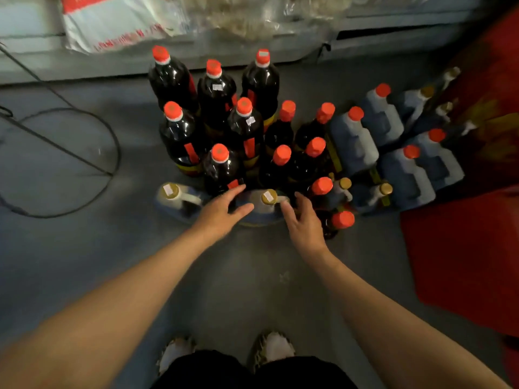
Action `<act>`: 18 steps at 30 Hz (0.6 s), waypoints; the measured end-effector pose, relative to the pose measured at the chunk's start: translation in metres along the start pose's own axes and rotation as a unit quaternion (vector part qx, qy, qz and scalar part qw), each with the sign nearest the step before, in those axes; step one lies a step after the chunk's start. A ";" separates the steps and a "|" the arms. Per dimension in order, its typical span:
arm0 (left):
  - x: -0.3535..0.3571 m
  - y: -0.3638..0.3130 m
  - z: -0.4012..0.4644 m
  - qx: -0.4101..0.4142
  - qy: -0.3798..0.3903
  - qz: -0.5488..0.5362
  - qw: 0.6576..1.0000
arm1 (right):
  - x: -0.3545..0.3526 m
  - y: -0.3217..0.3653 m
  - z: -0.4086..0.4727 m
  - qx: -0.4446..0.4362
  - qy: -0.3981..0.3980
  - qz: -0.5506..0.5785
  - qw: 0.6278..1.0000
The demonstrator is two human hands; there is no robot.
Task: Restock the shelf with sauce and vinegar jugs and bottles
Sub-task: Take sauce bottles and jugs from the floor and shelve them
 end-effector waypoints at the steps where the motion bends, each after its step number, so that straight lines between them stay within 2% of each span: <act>1: 0.007 0.004 0.012 0.026 -0.005 0.015 1.000 | 0.009 -0.012 0.006 -0.013 -0.001 0.015 1.000; 4: 0.021 0.012 0.029 0.100 -0.039 0.073 0.991 | 0.026 -0.032 0.013 -0.084 -0.019 0.027 0.996; 7: 0.027 0.017 0.030 0.161 -0.089 0.070 0.981 | 0.022 -0.039 0.016 -0.142 -0.083 0.041 0.986; 10: 0.029 0.020 0.030 0.165 -0.121 0.067 0.977 | 0.015 -0.040 0.020 -0.127 -0.118 0.055 0.983; 14: 0.031 0.022 0.030 0.154 -0.127 0.064 0.978 | 0.015 -0.041 0.019 -0.104 -0.118 0.066 0.985; 18: 0.029 0.026 0.026 0.183 -0.151 0.077 0.968 | 0.018 -0.048 0.020 -0.105 -0.107 0.075 0.986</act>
Point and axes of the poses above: each hand's wrist, its own z-axis towards the middle knuckle, its own x-axis out of the palm, y = z × x, the point moved 10 cm from there along z, towards the middle knuckle, and after that the axes turned 5 degrees about z, right-handed, at the moved point
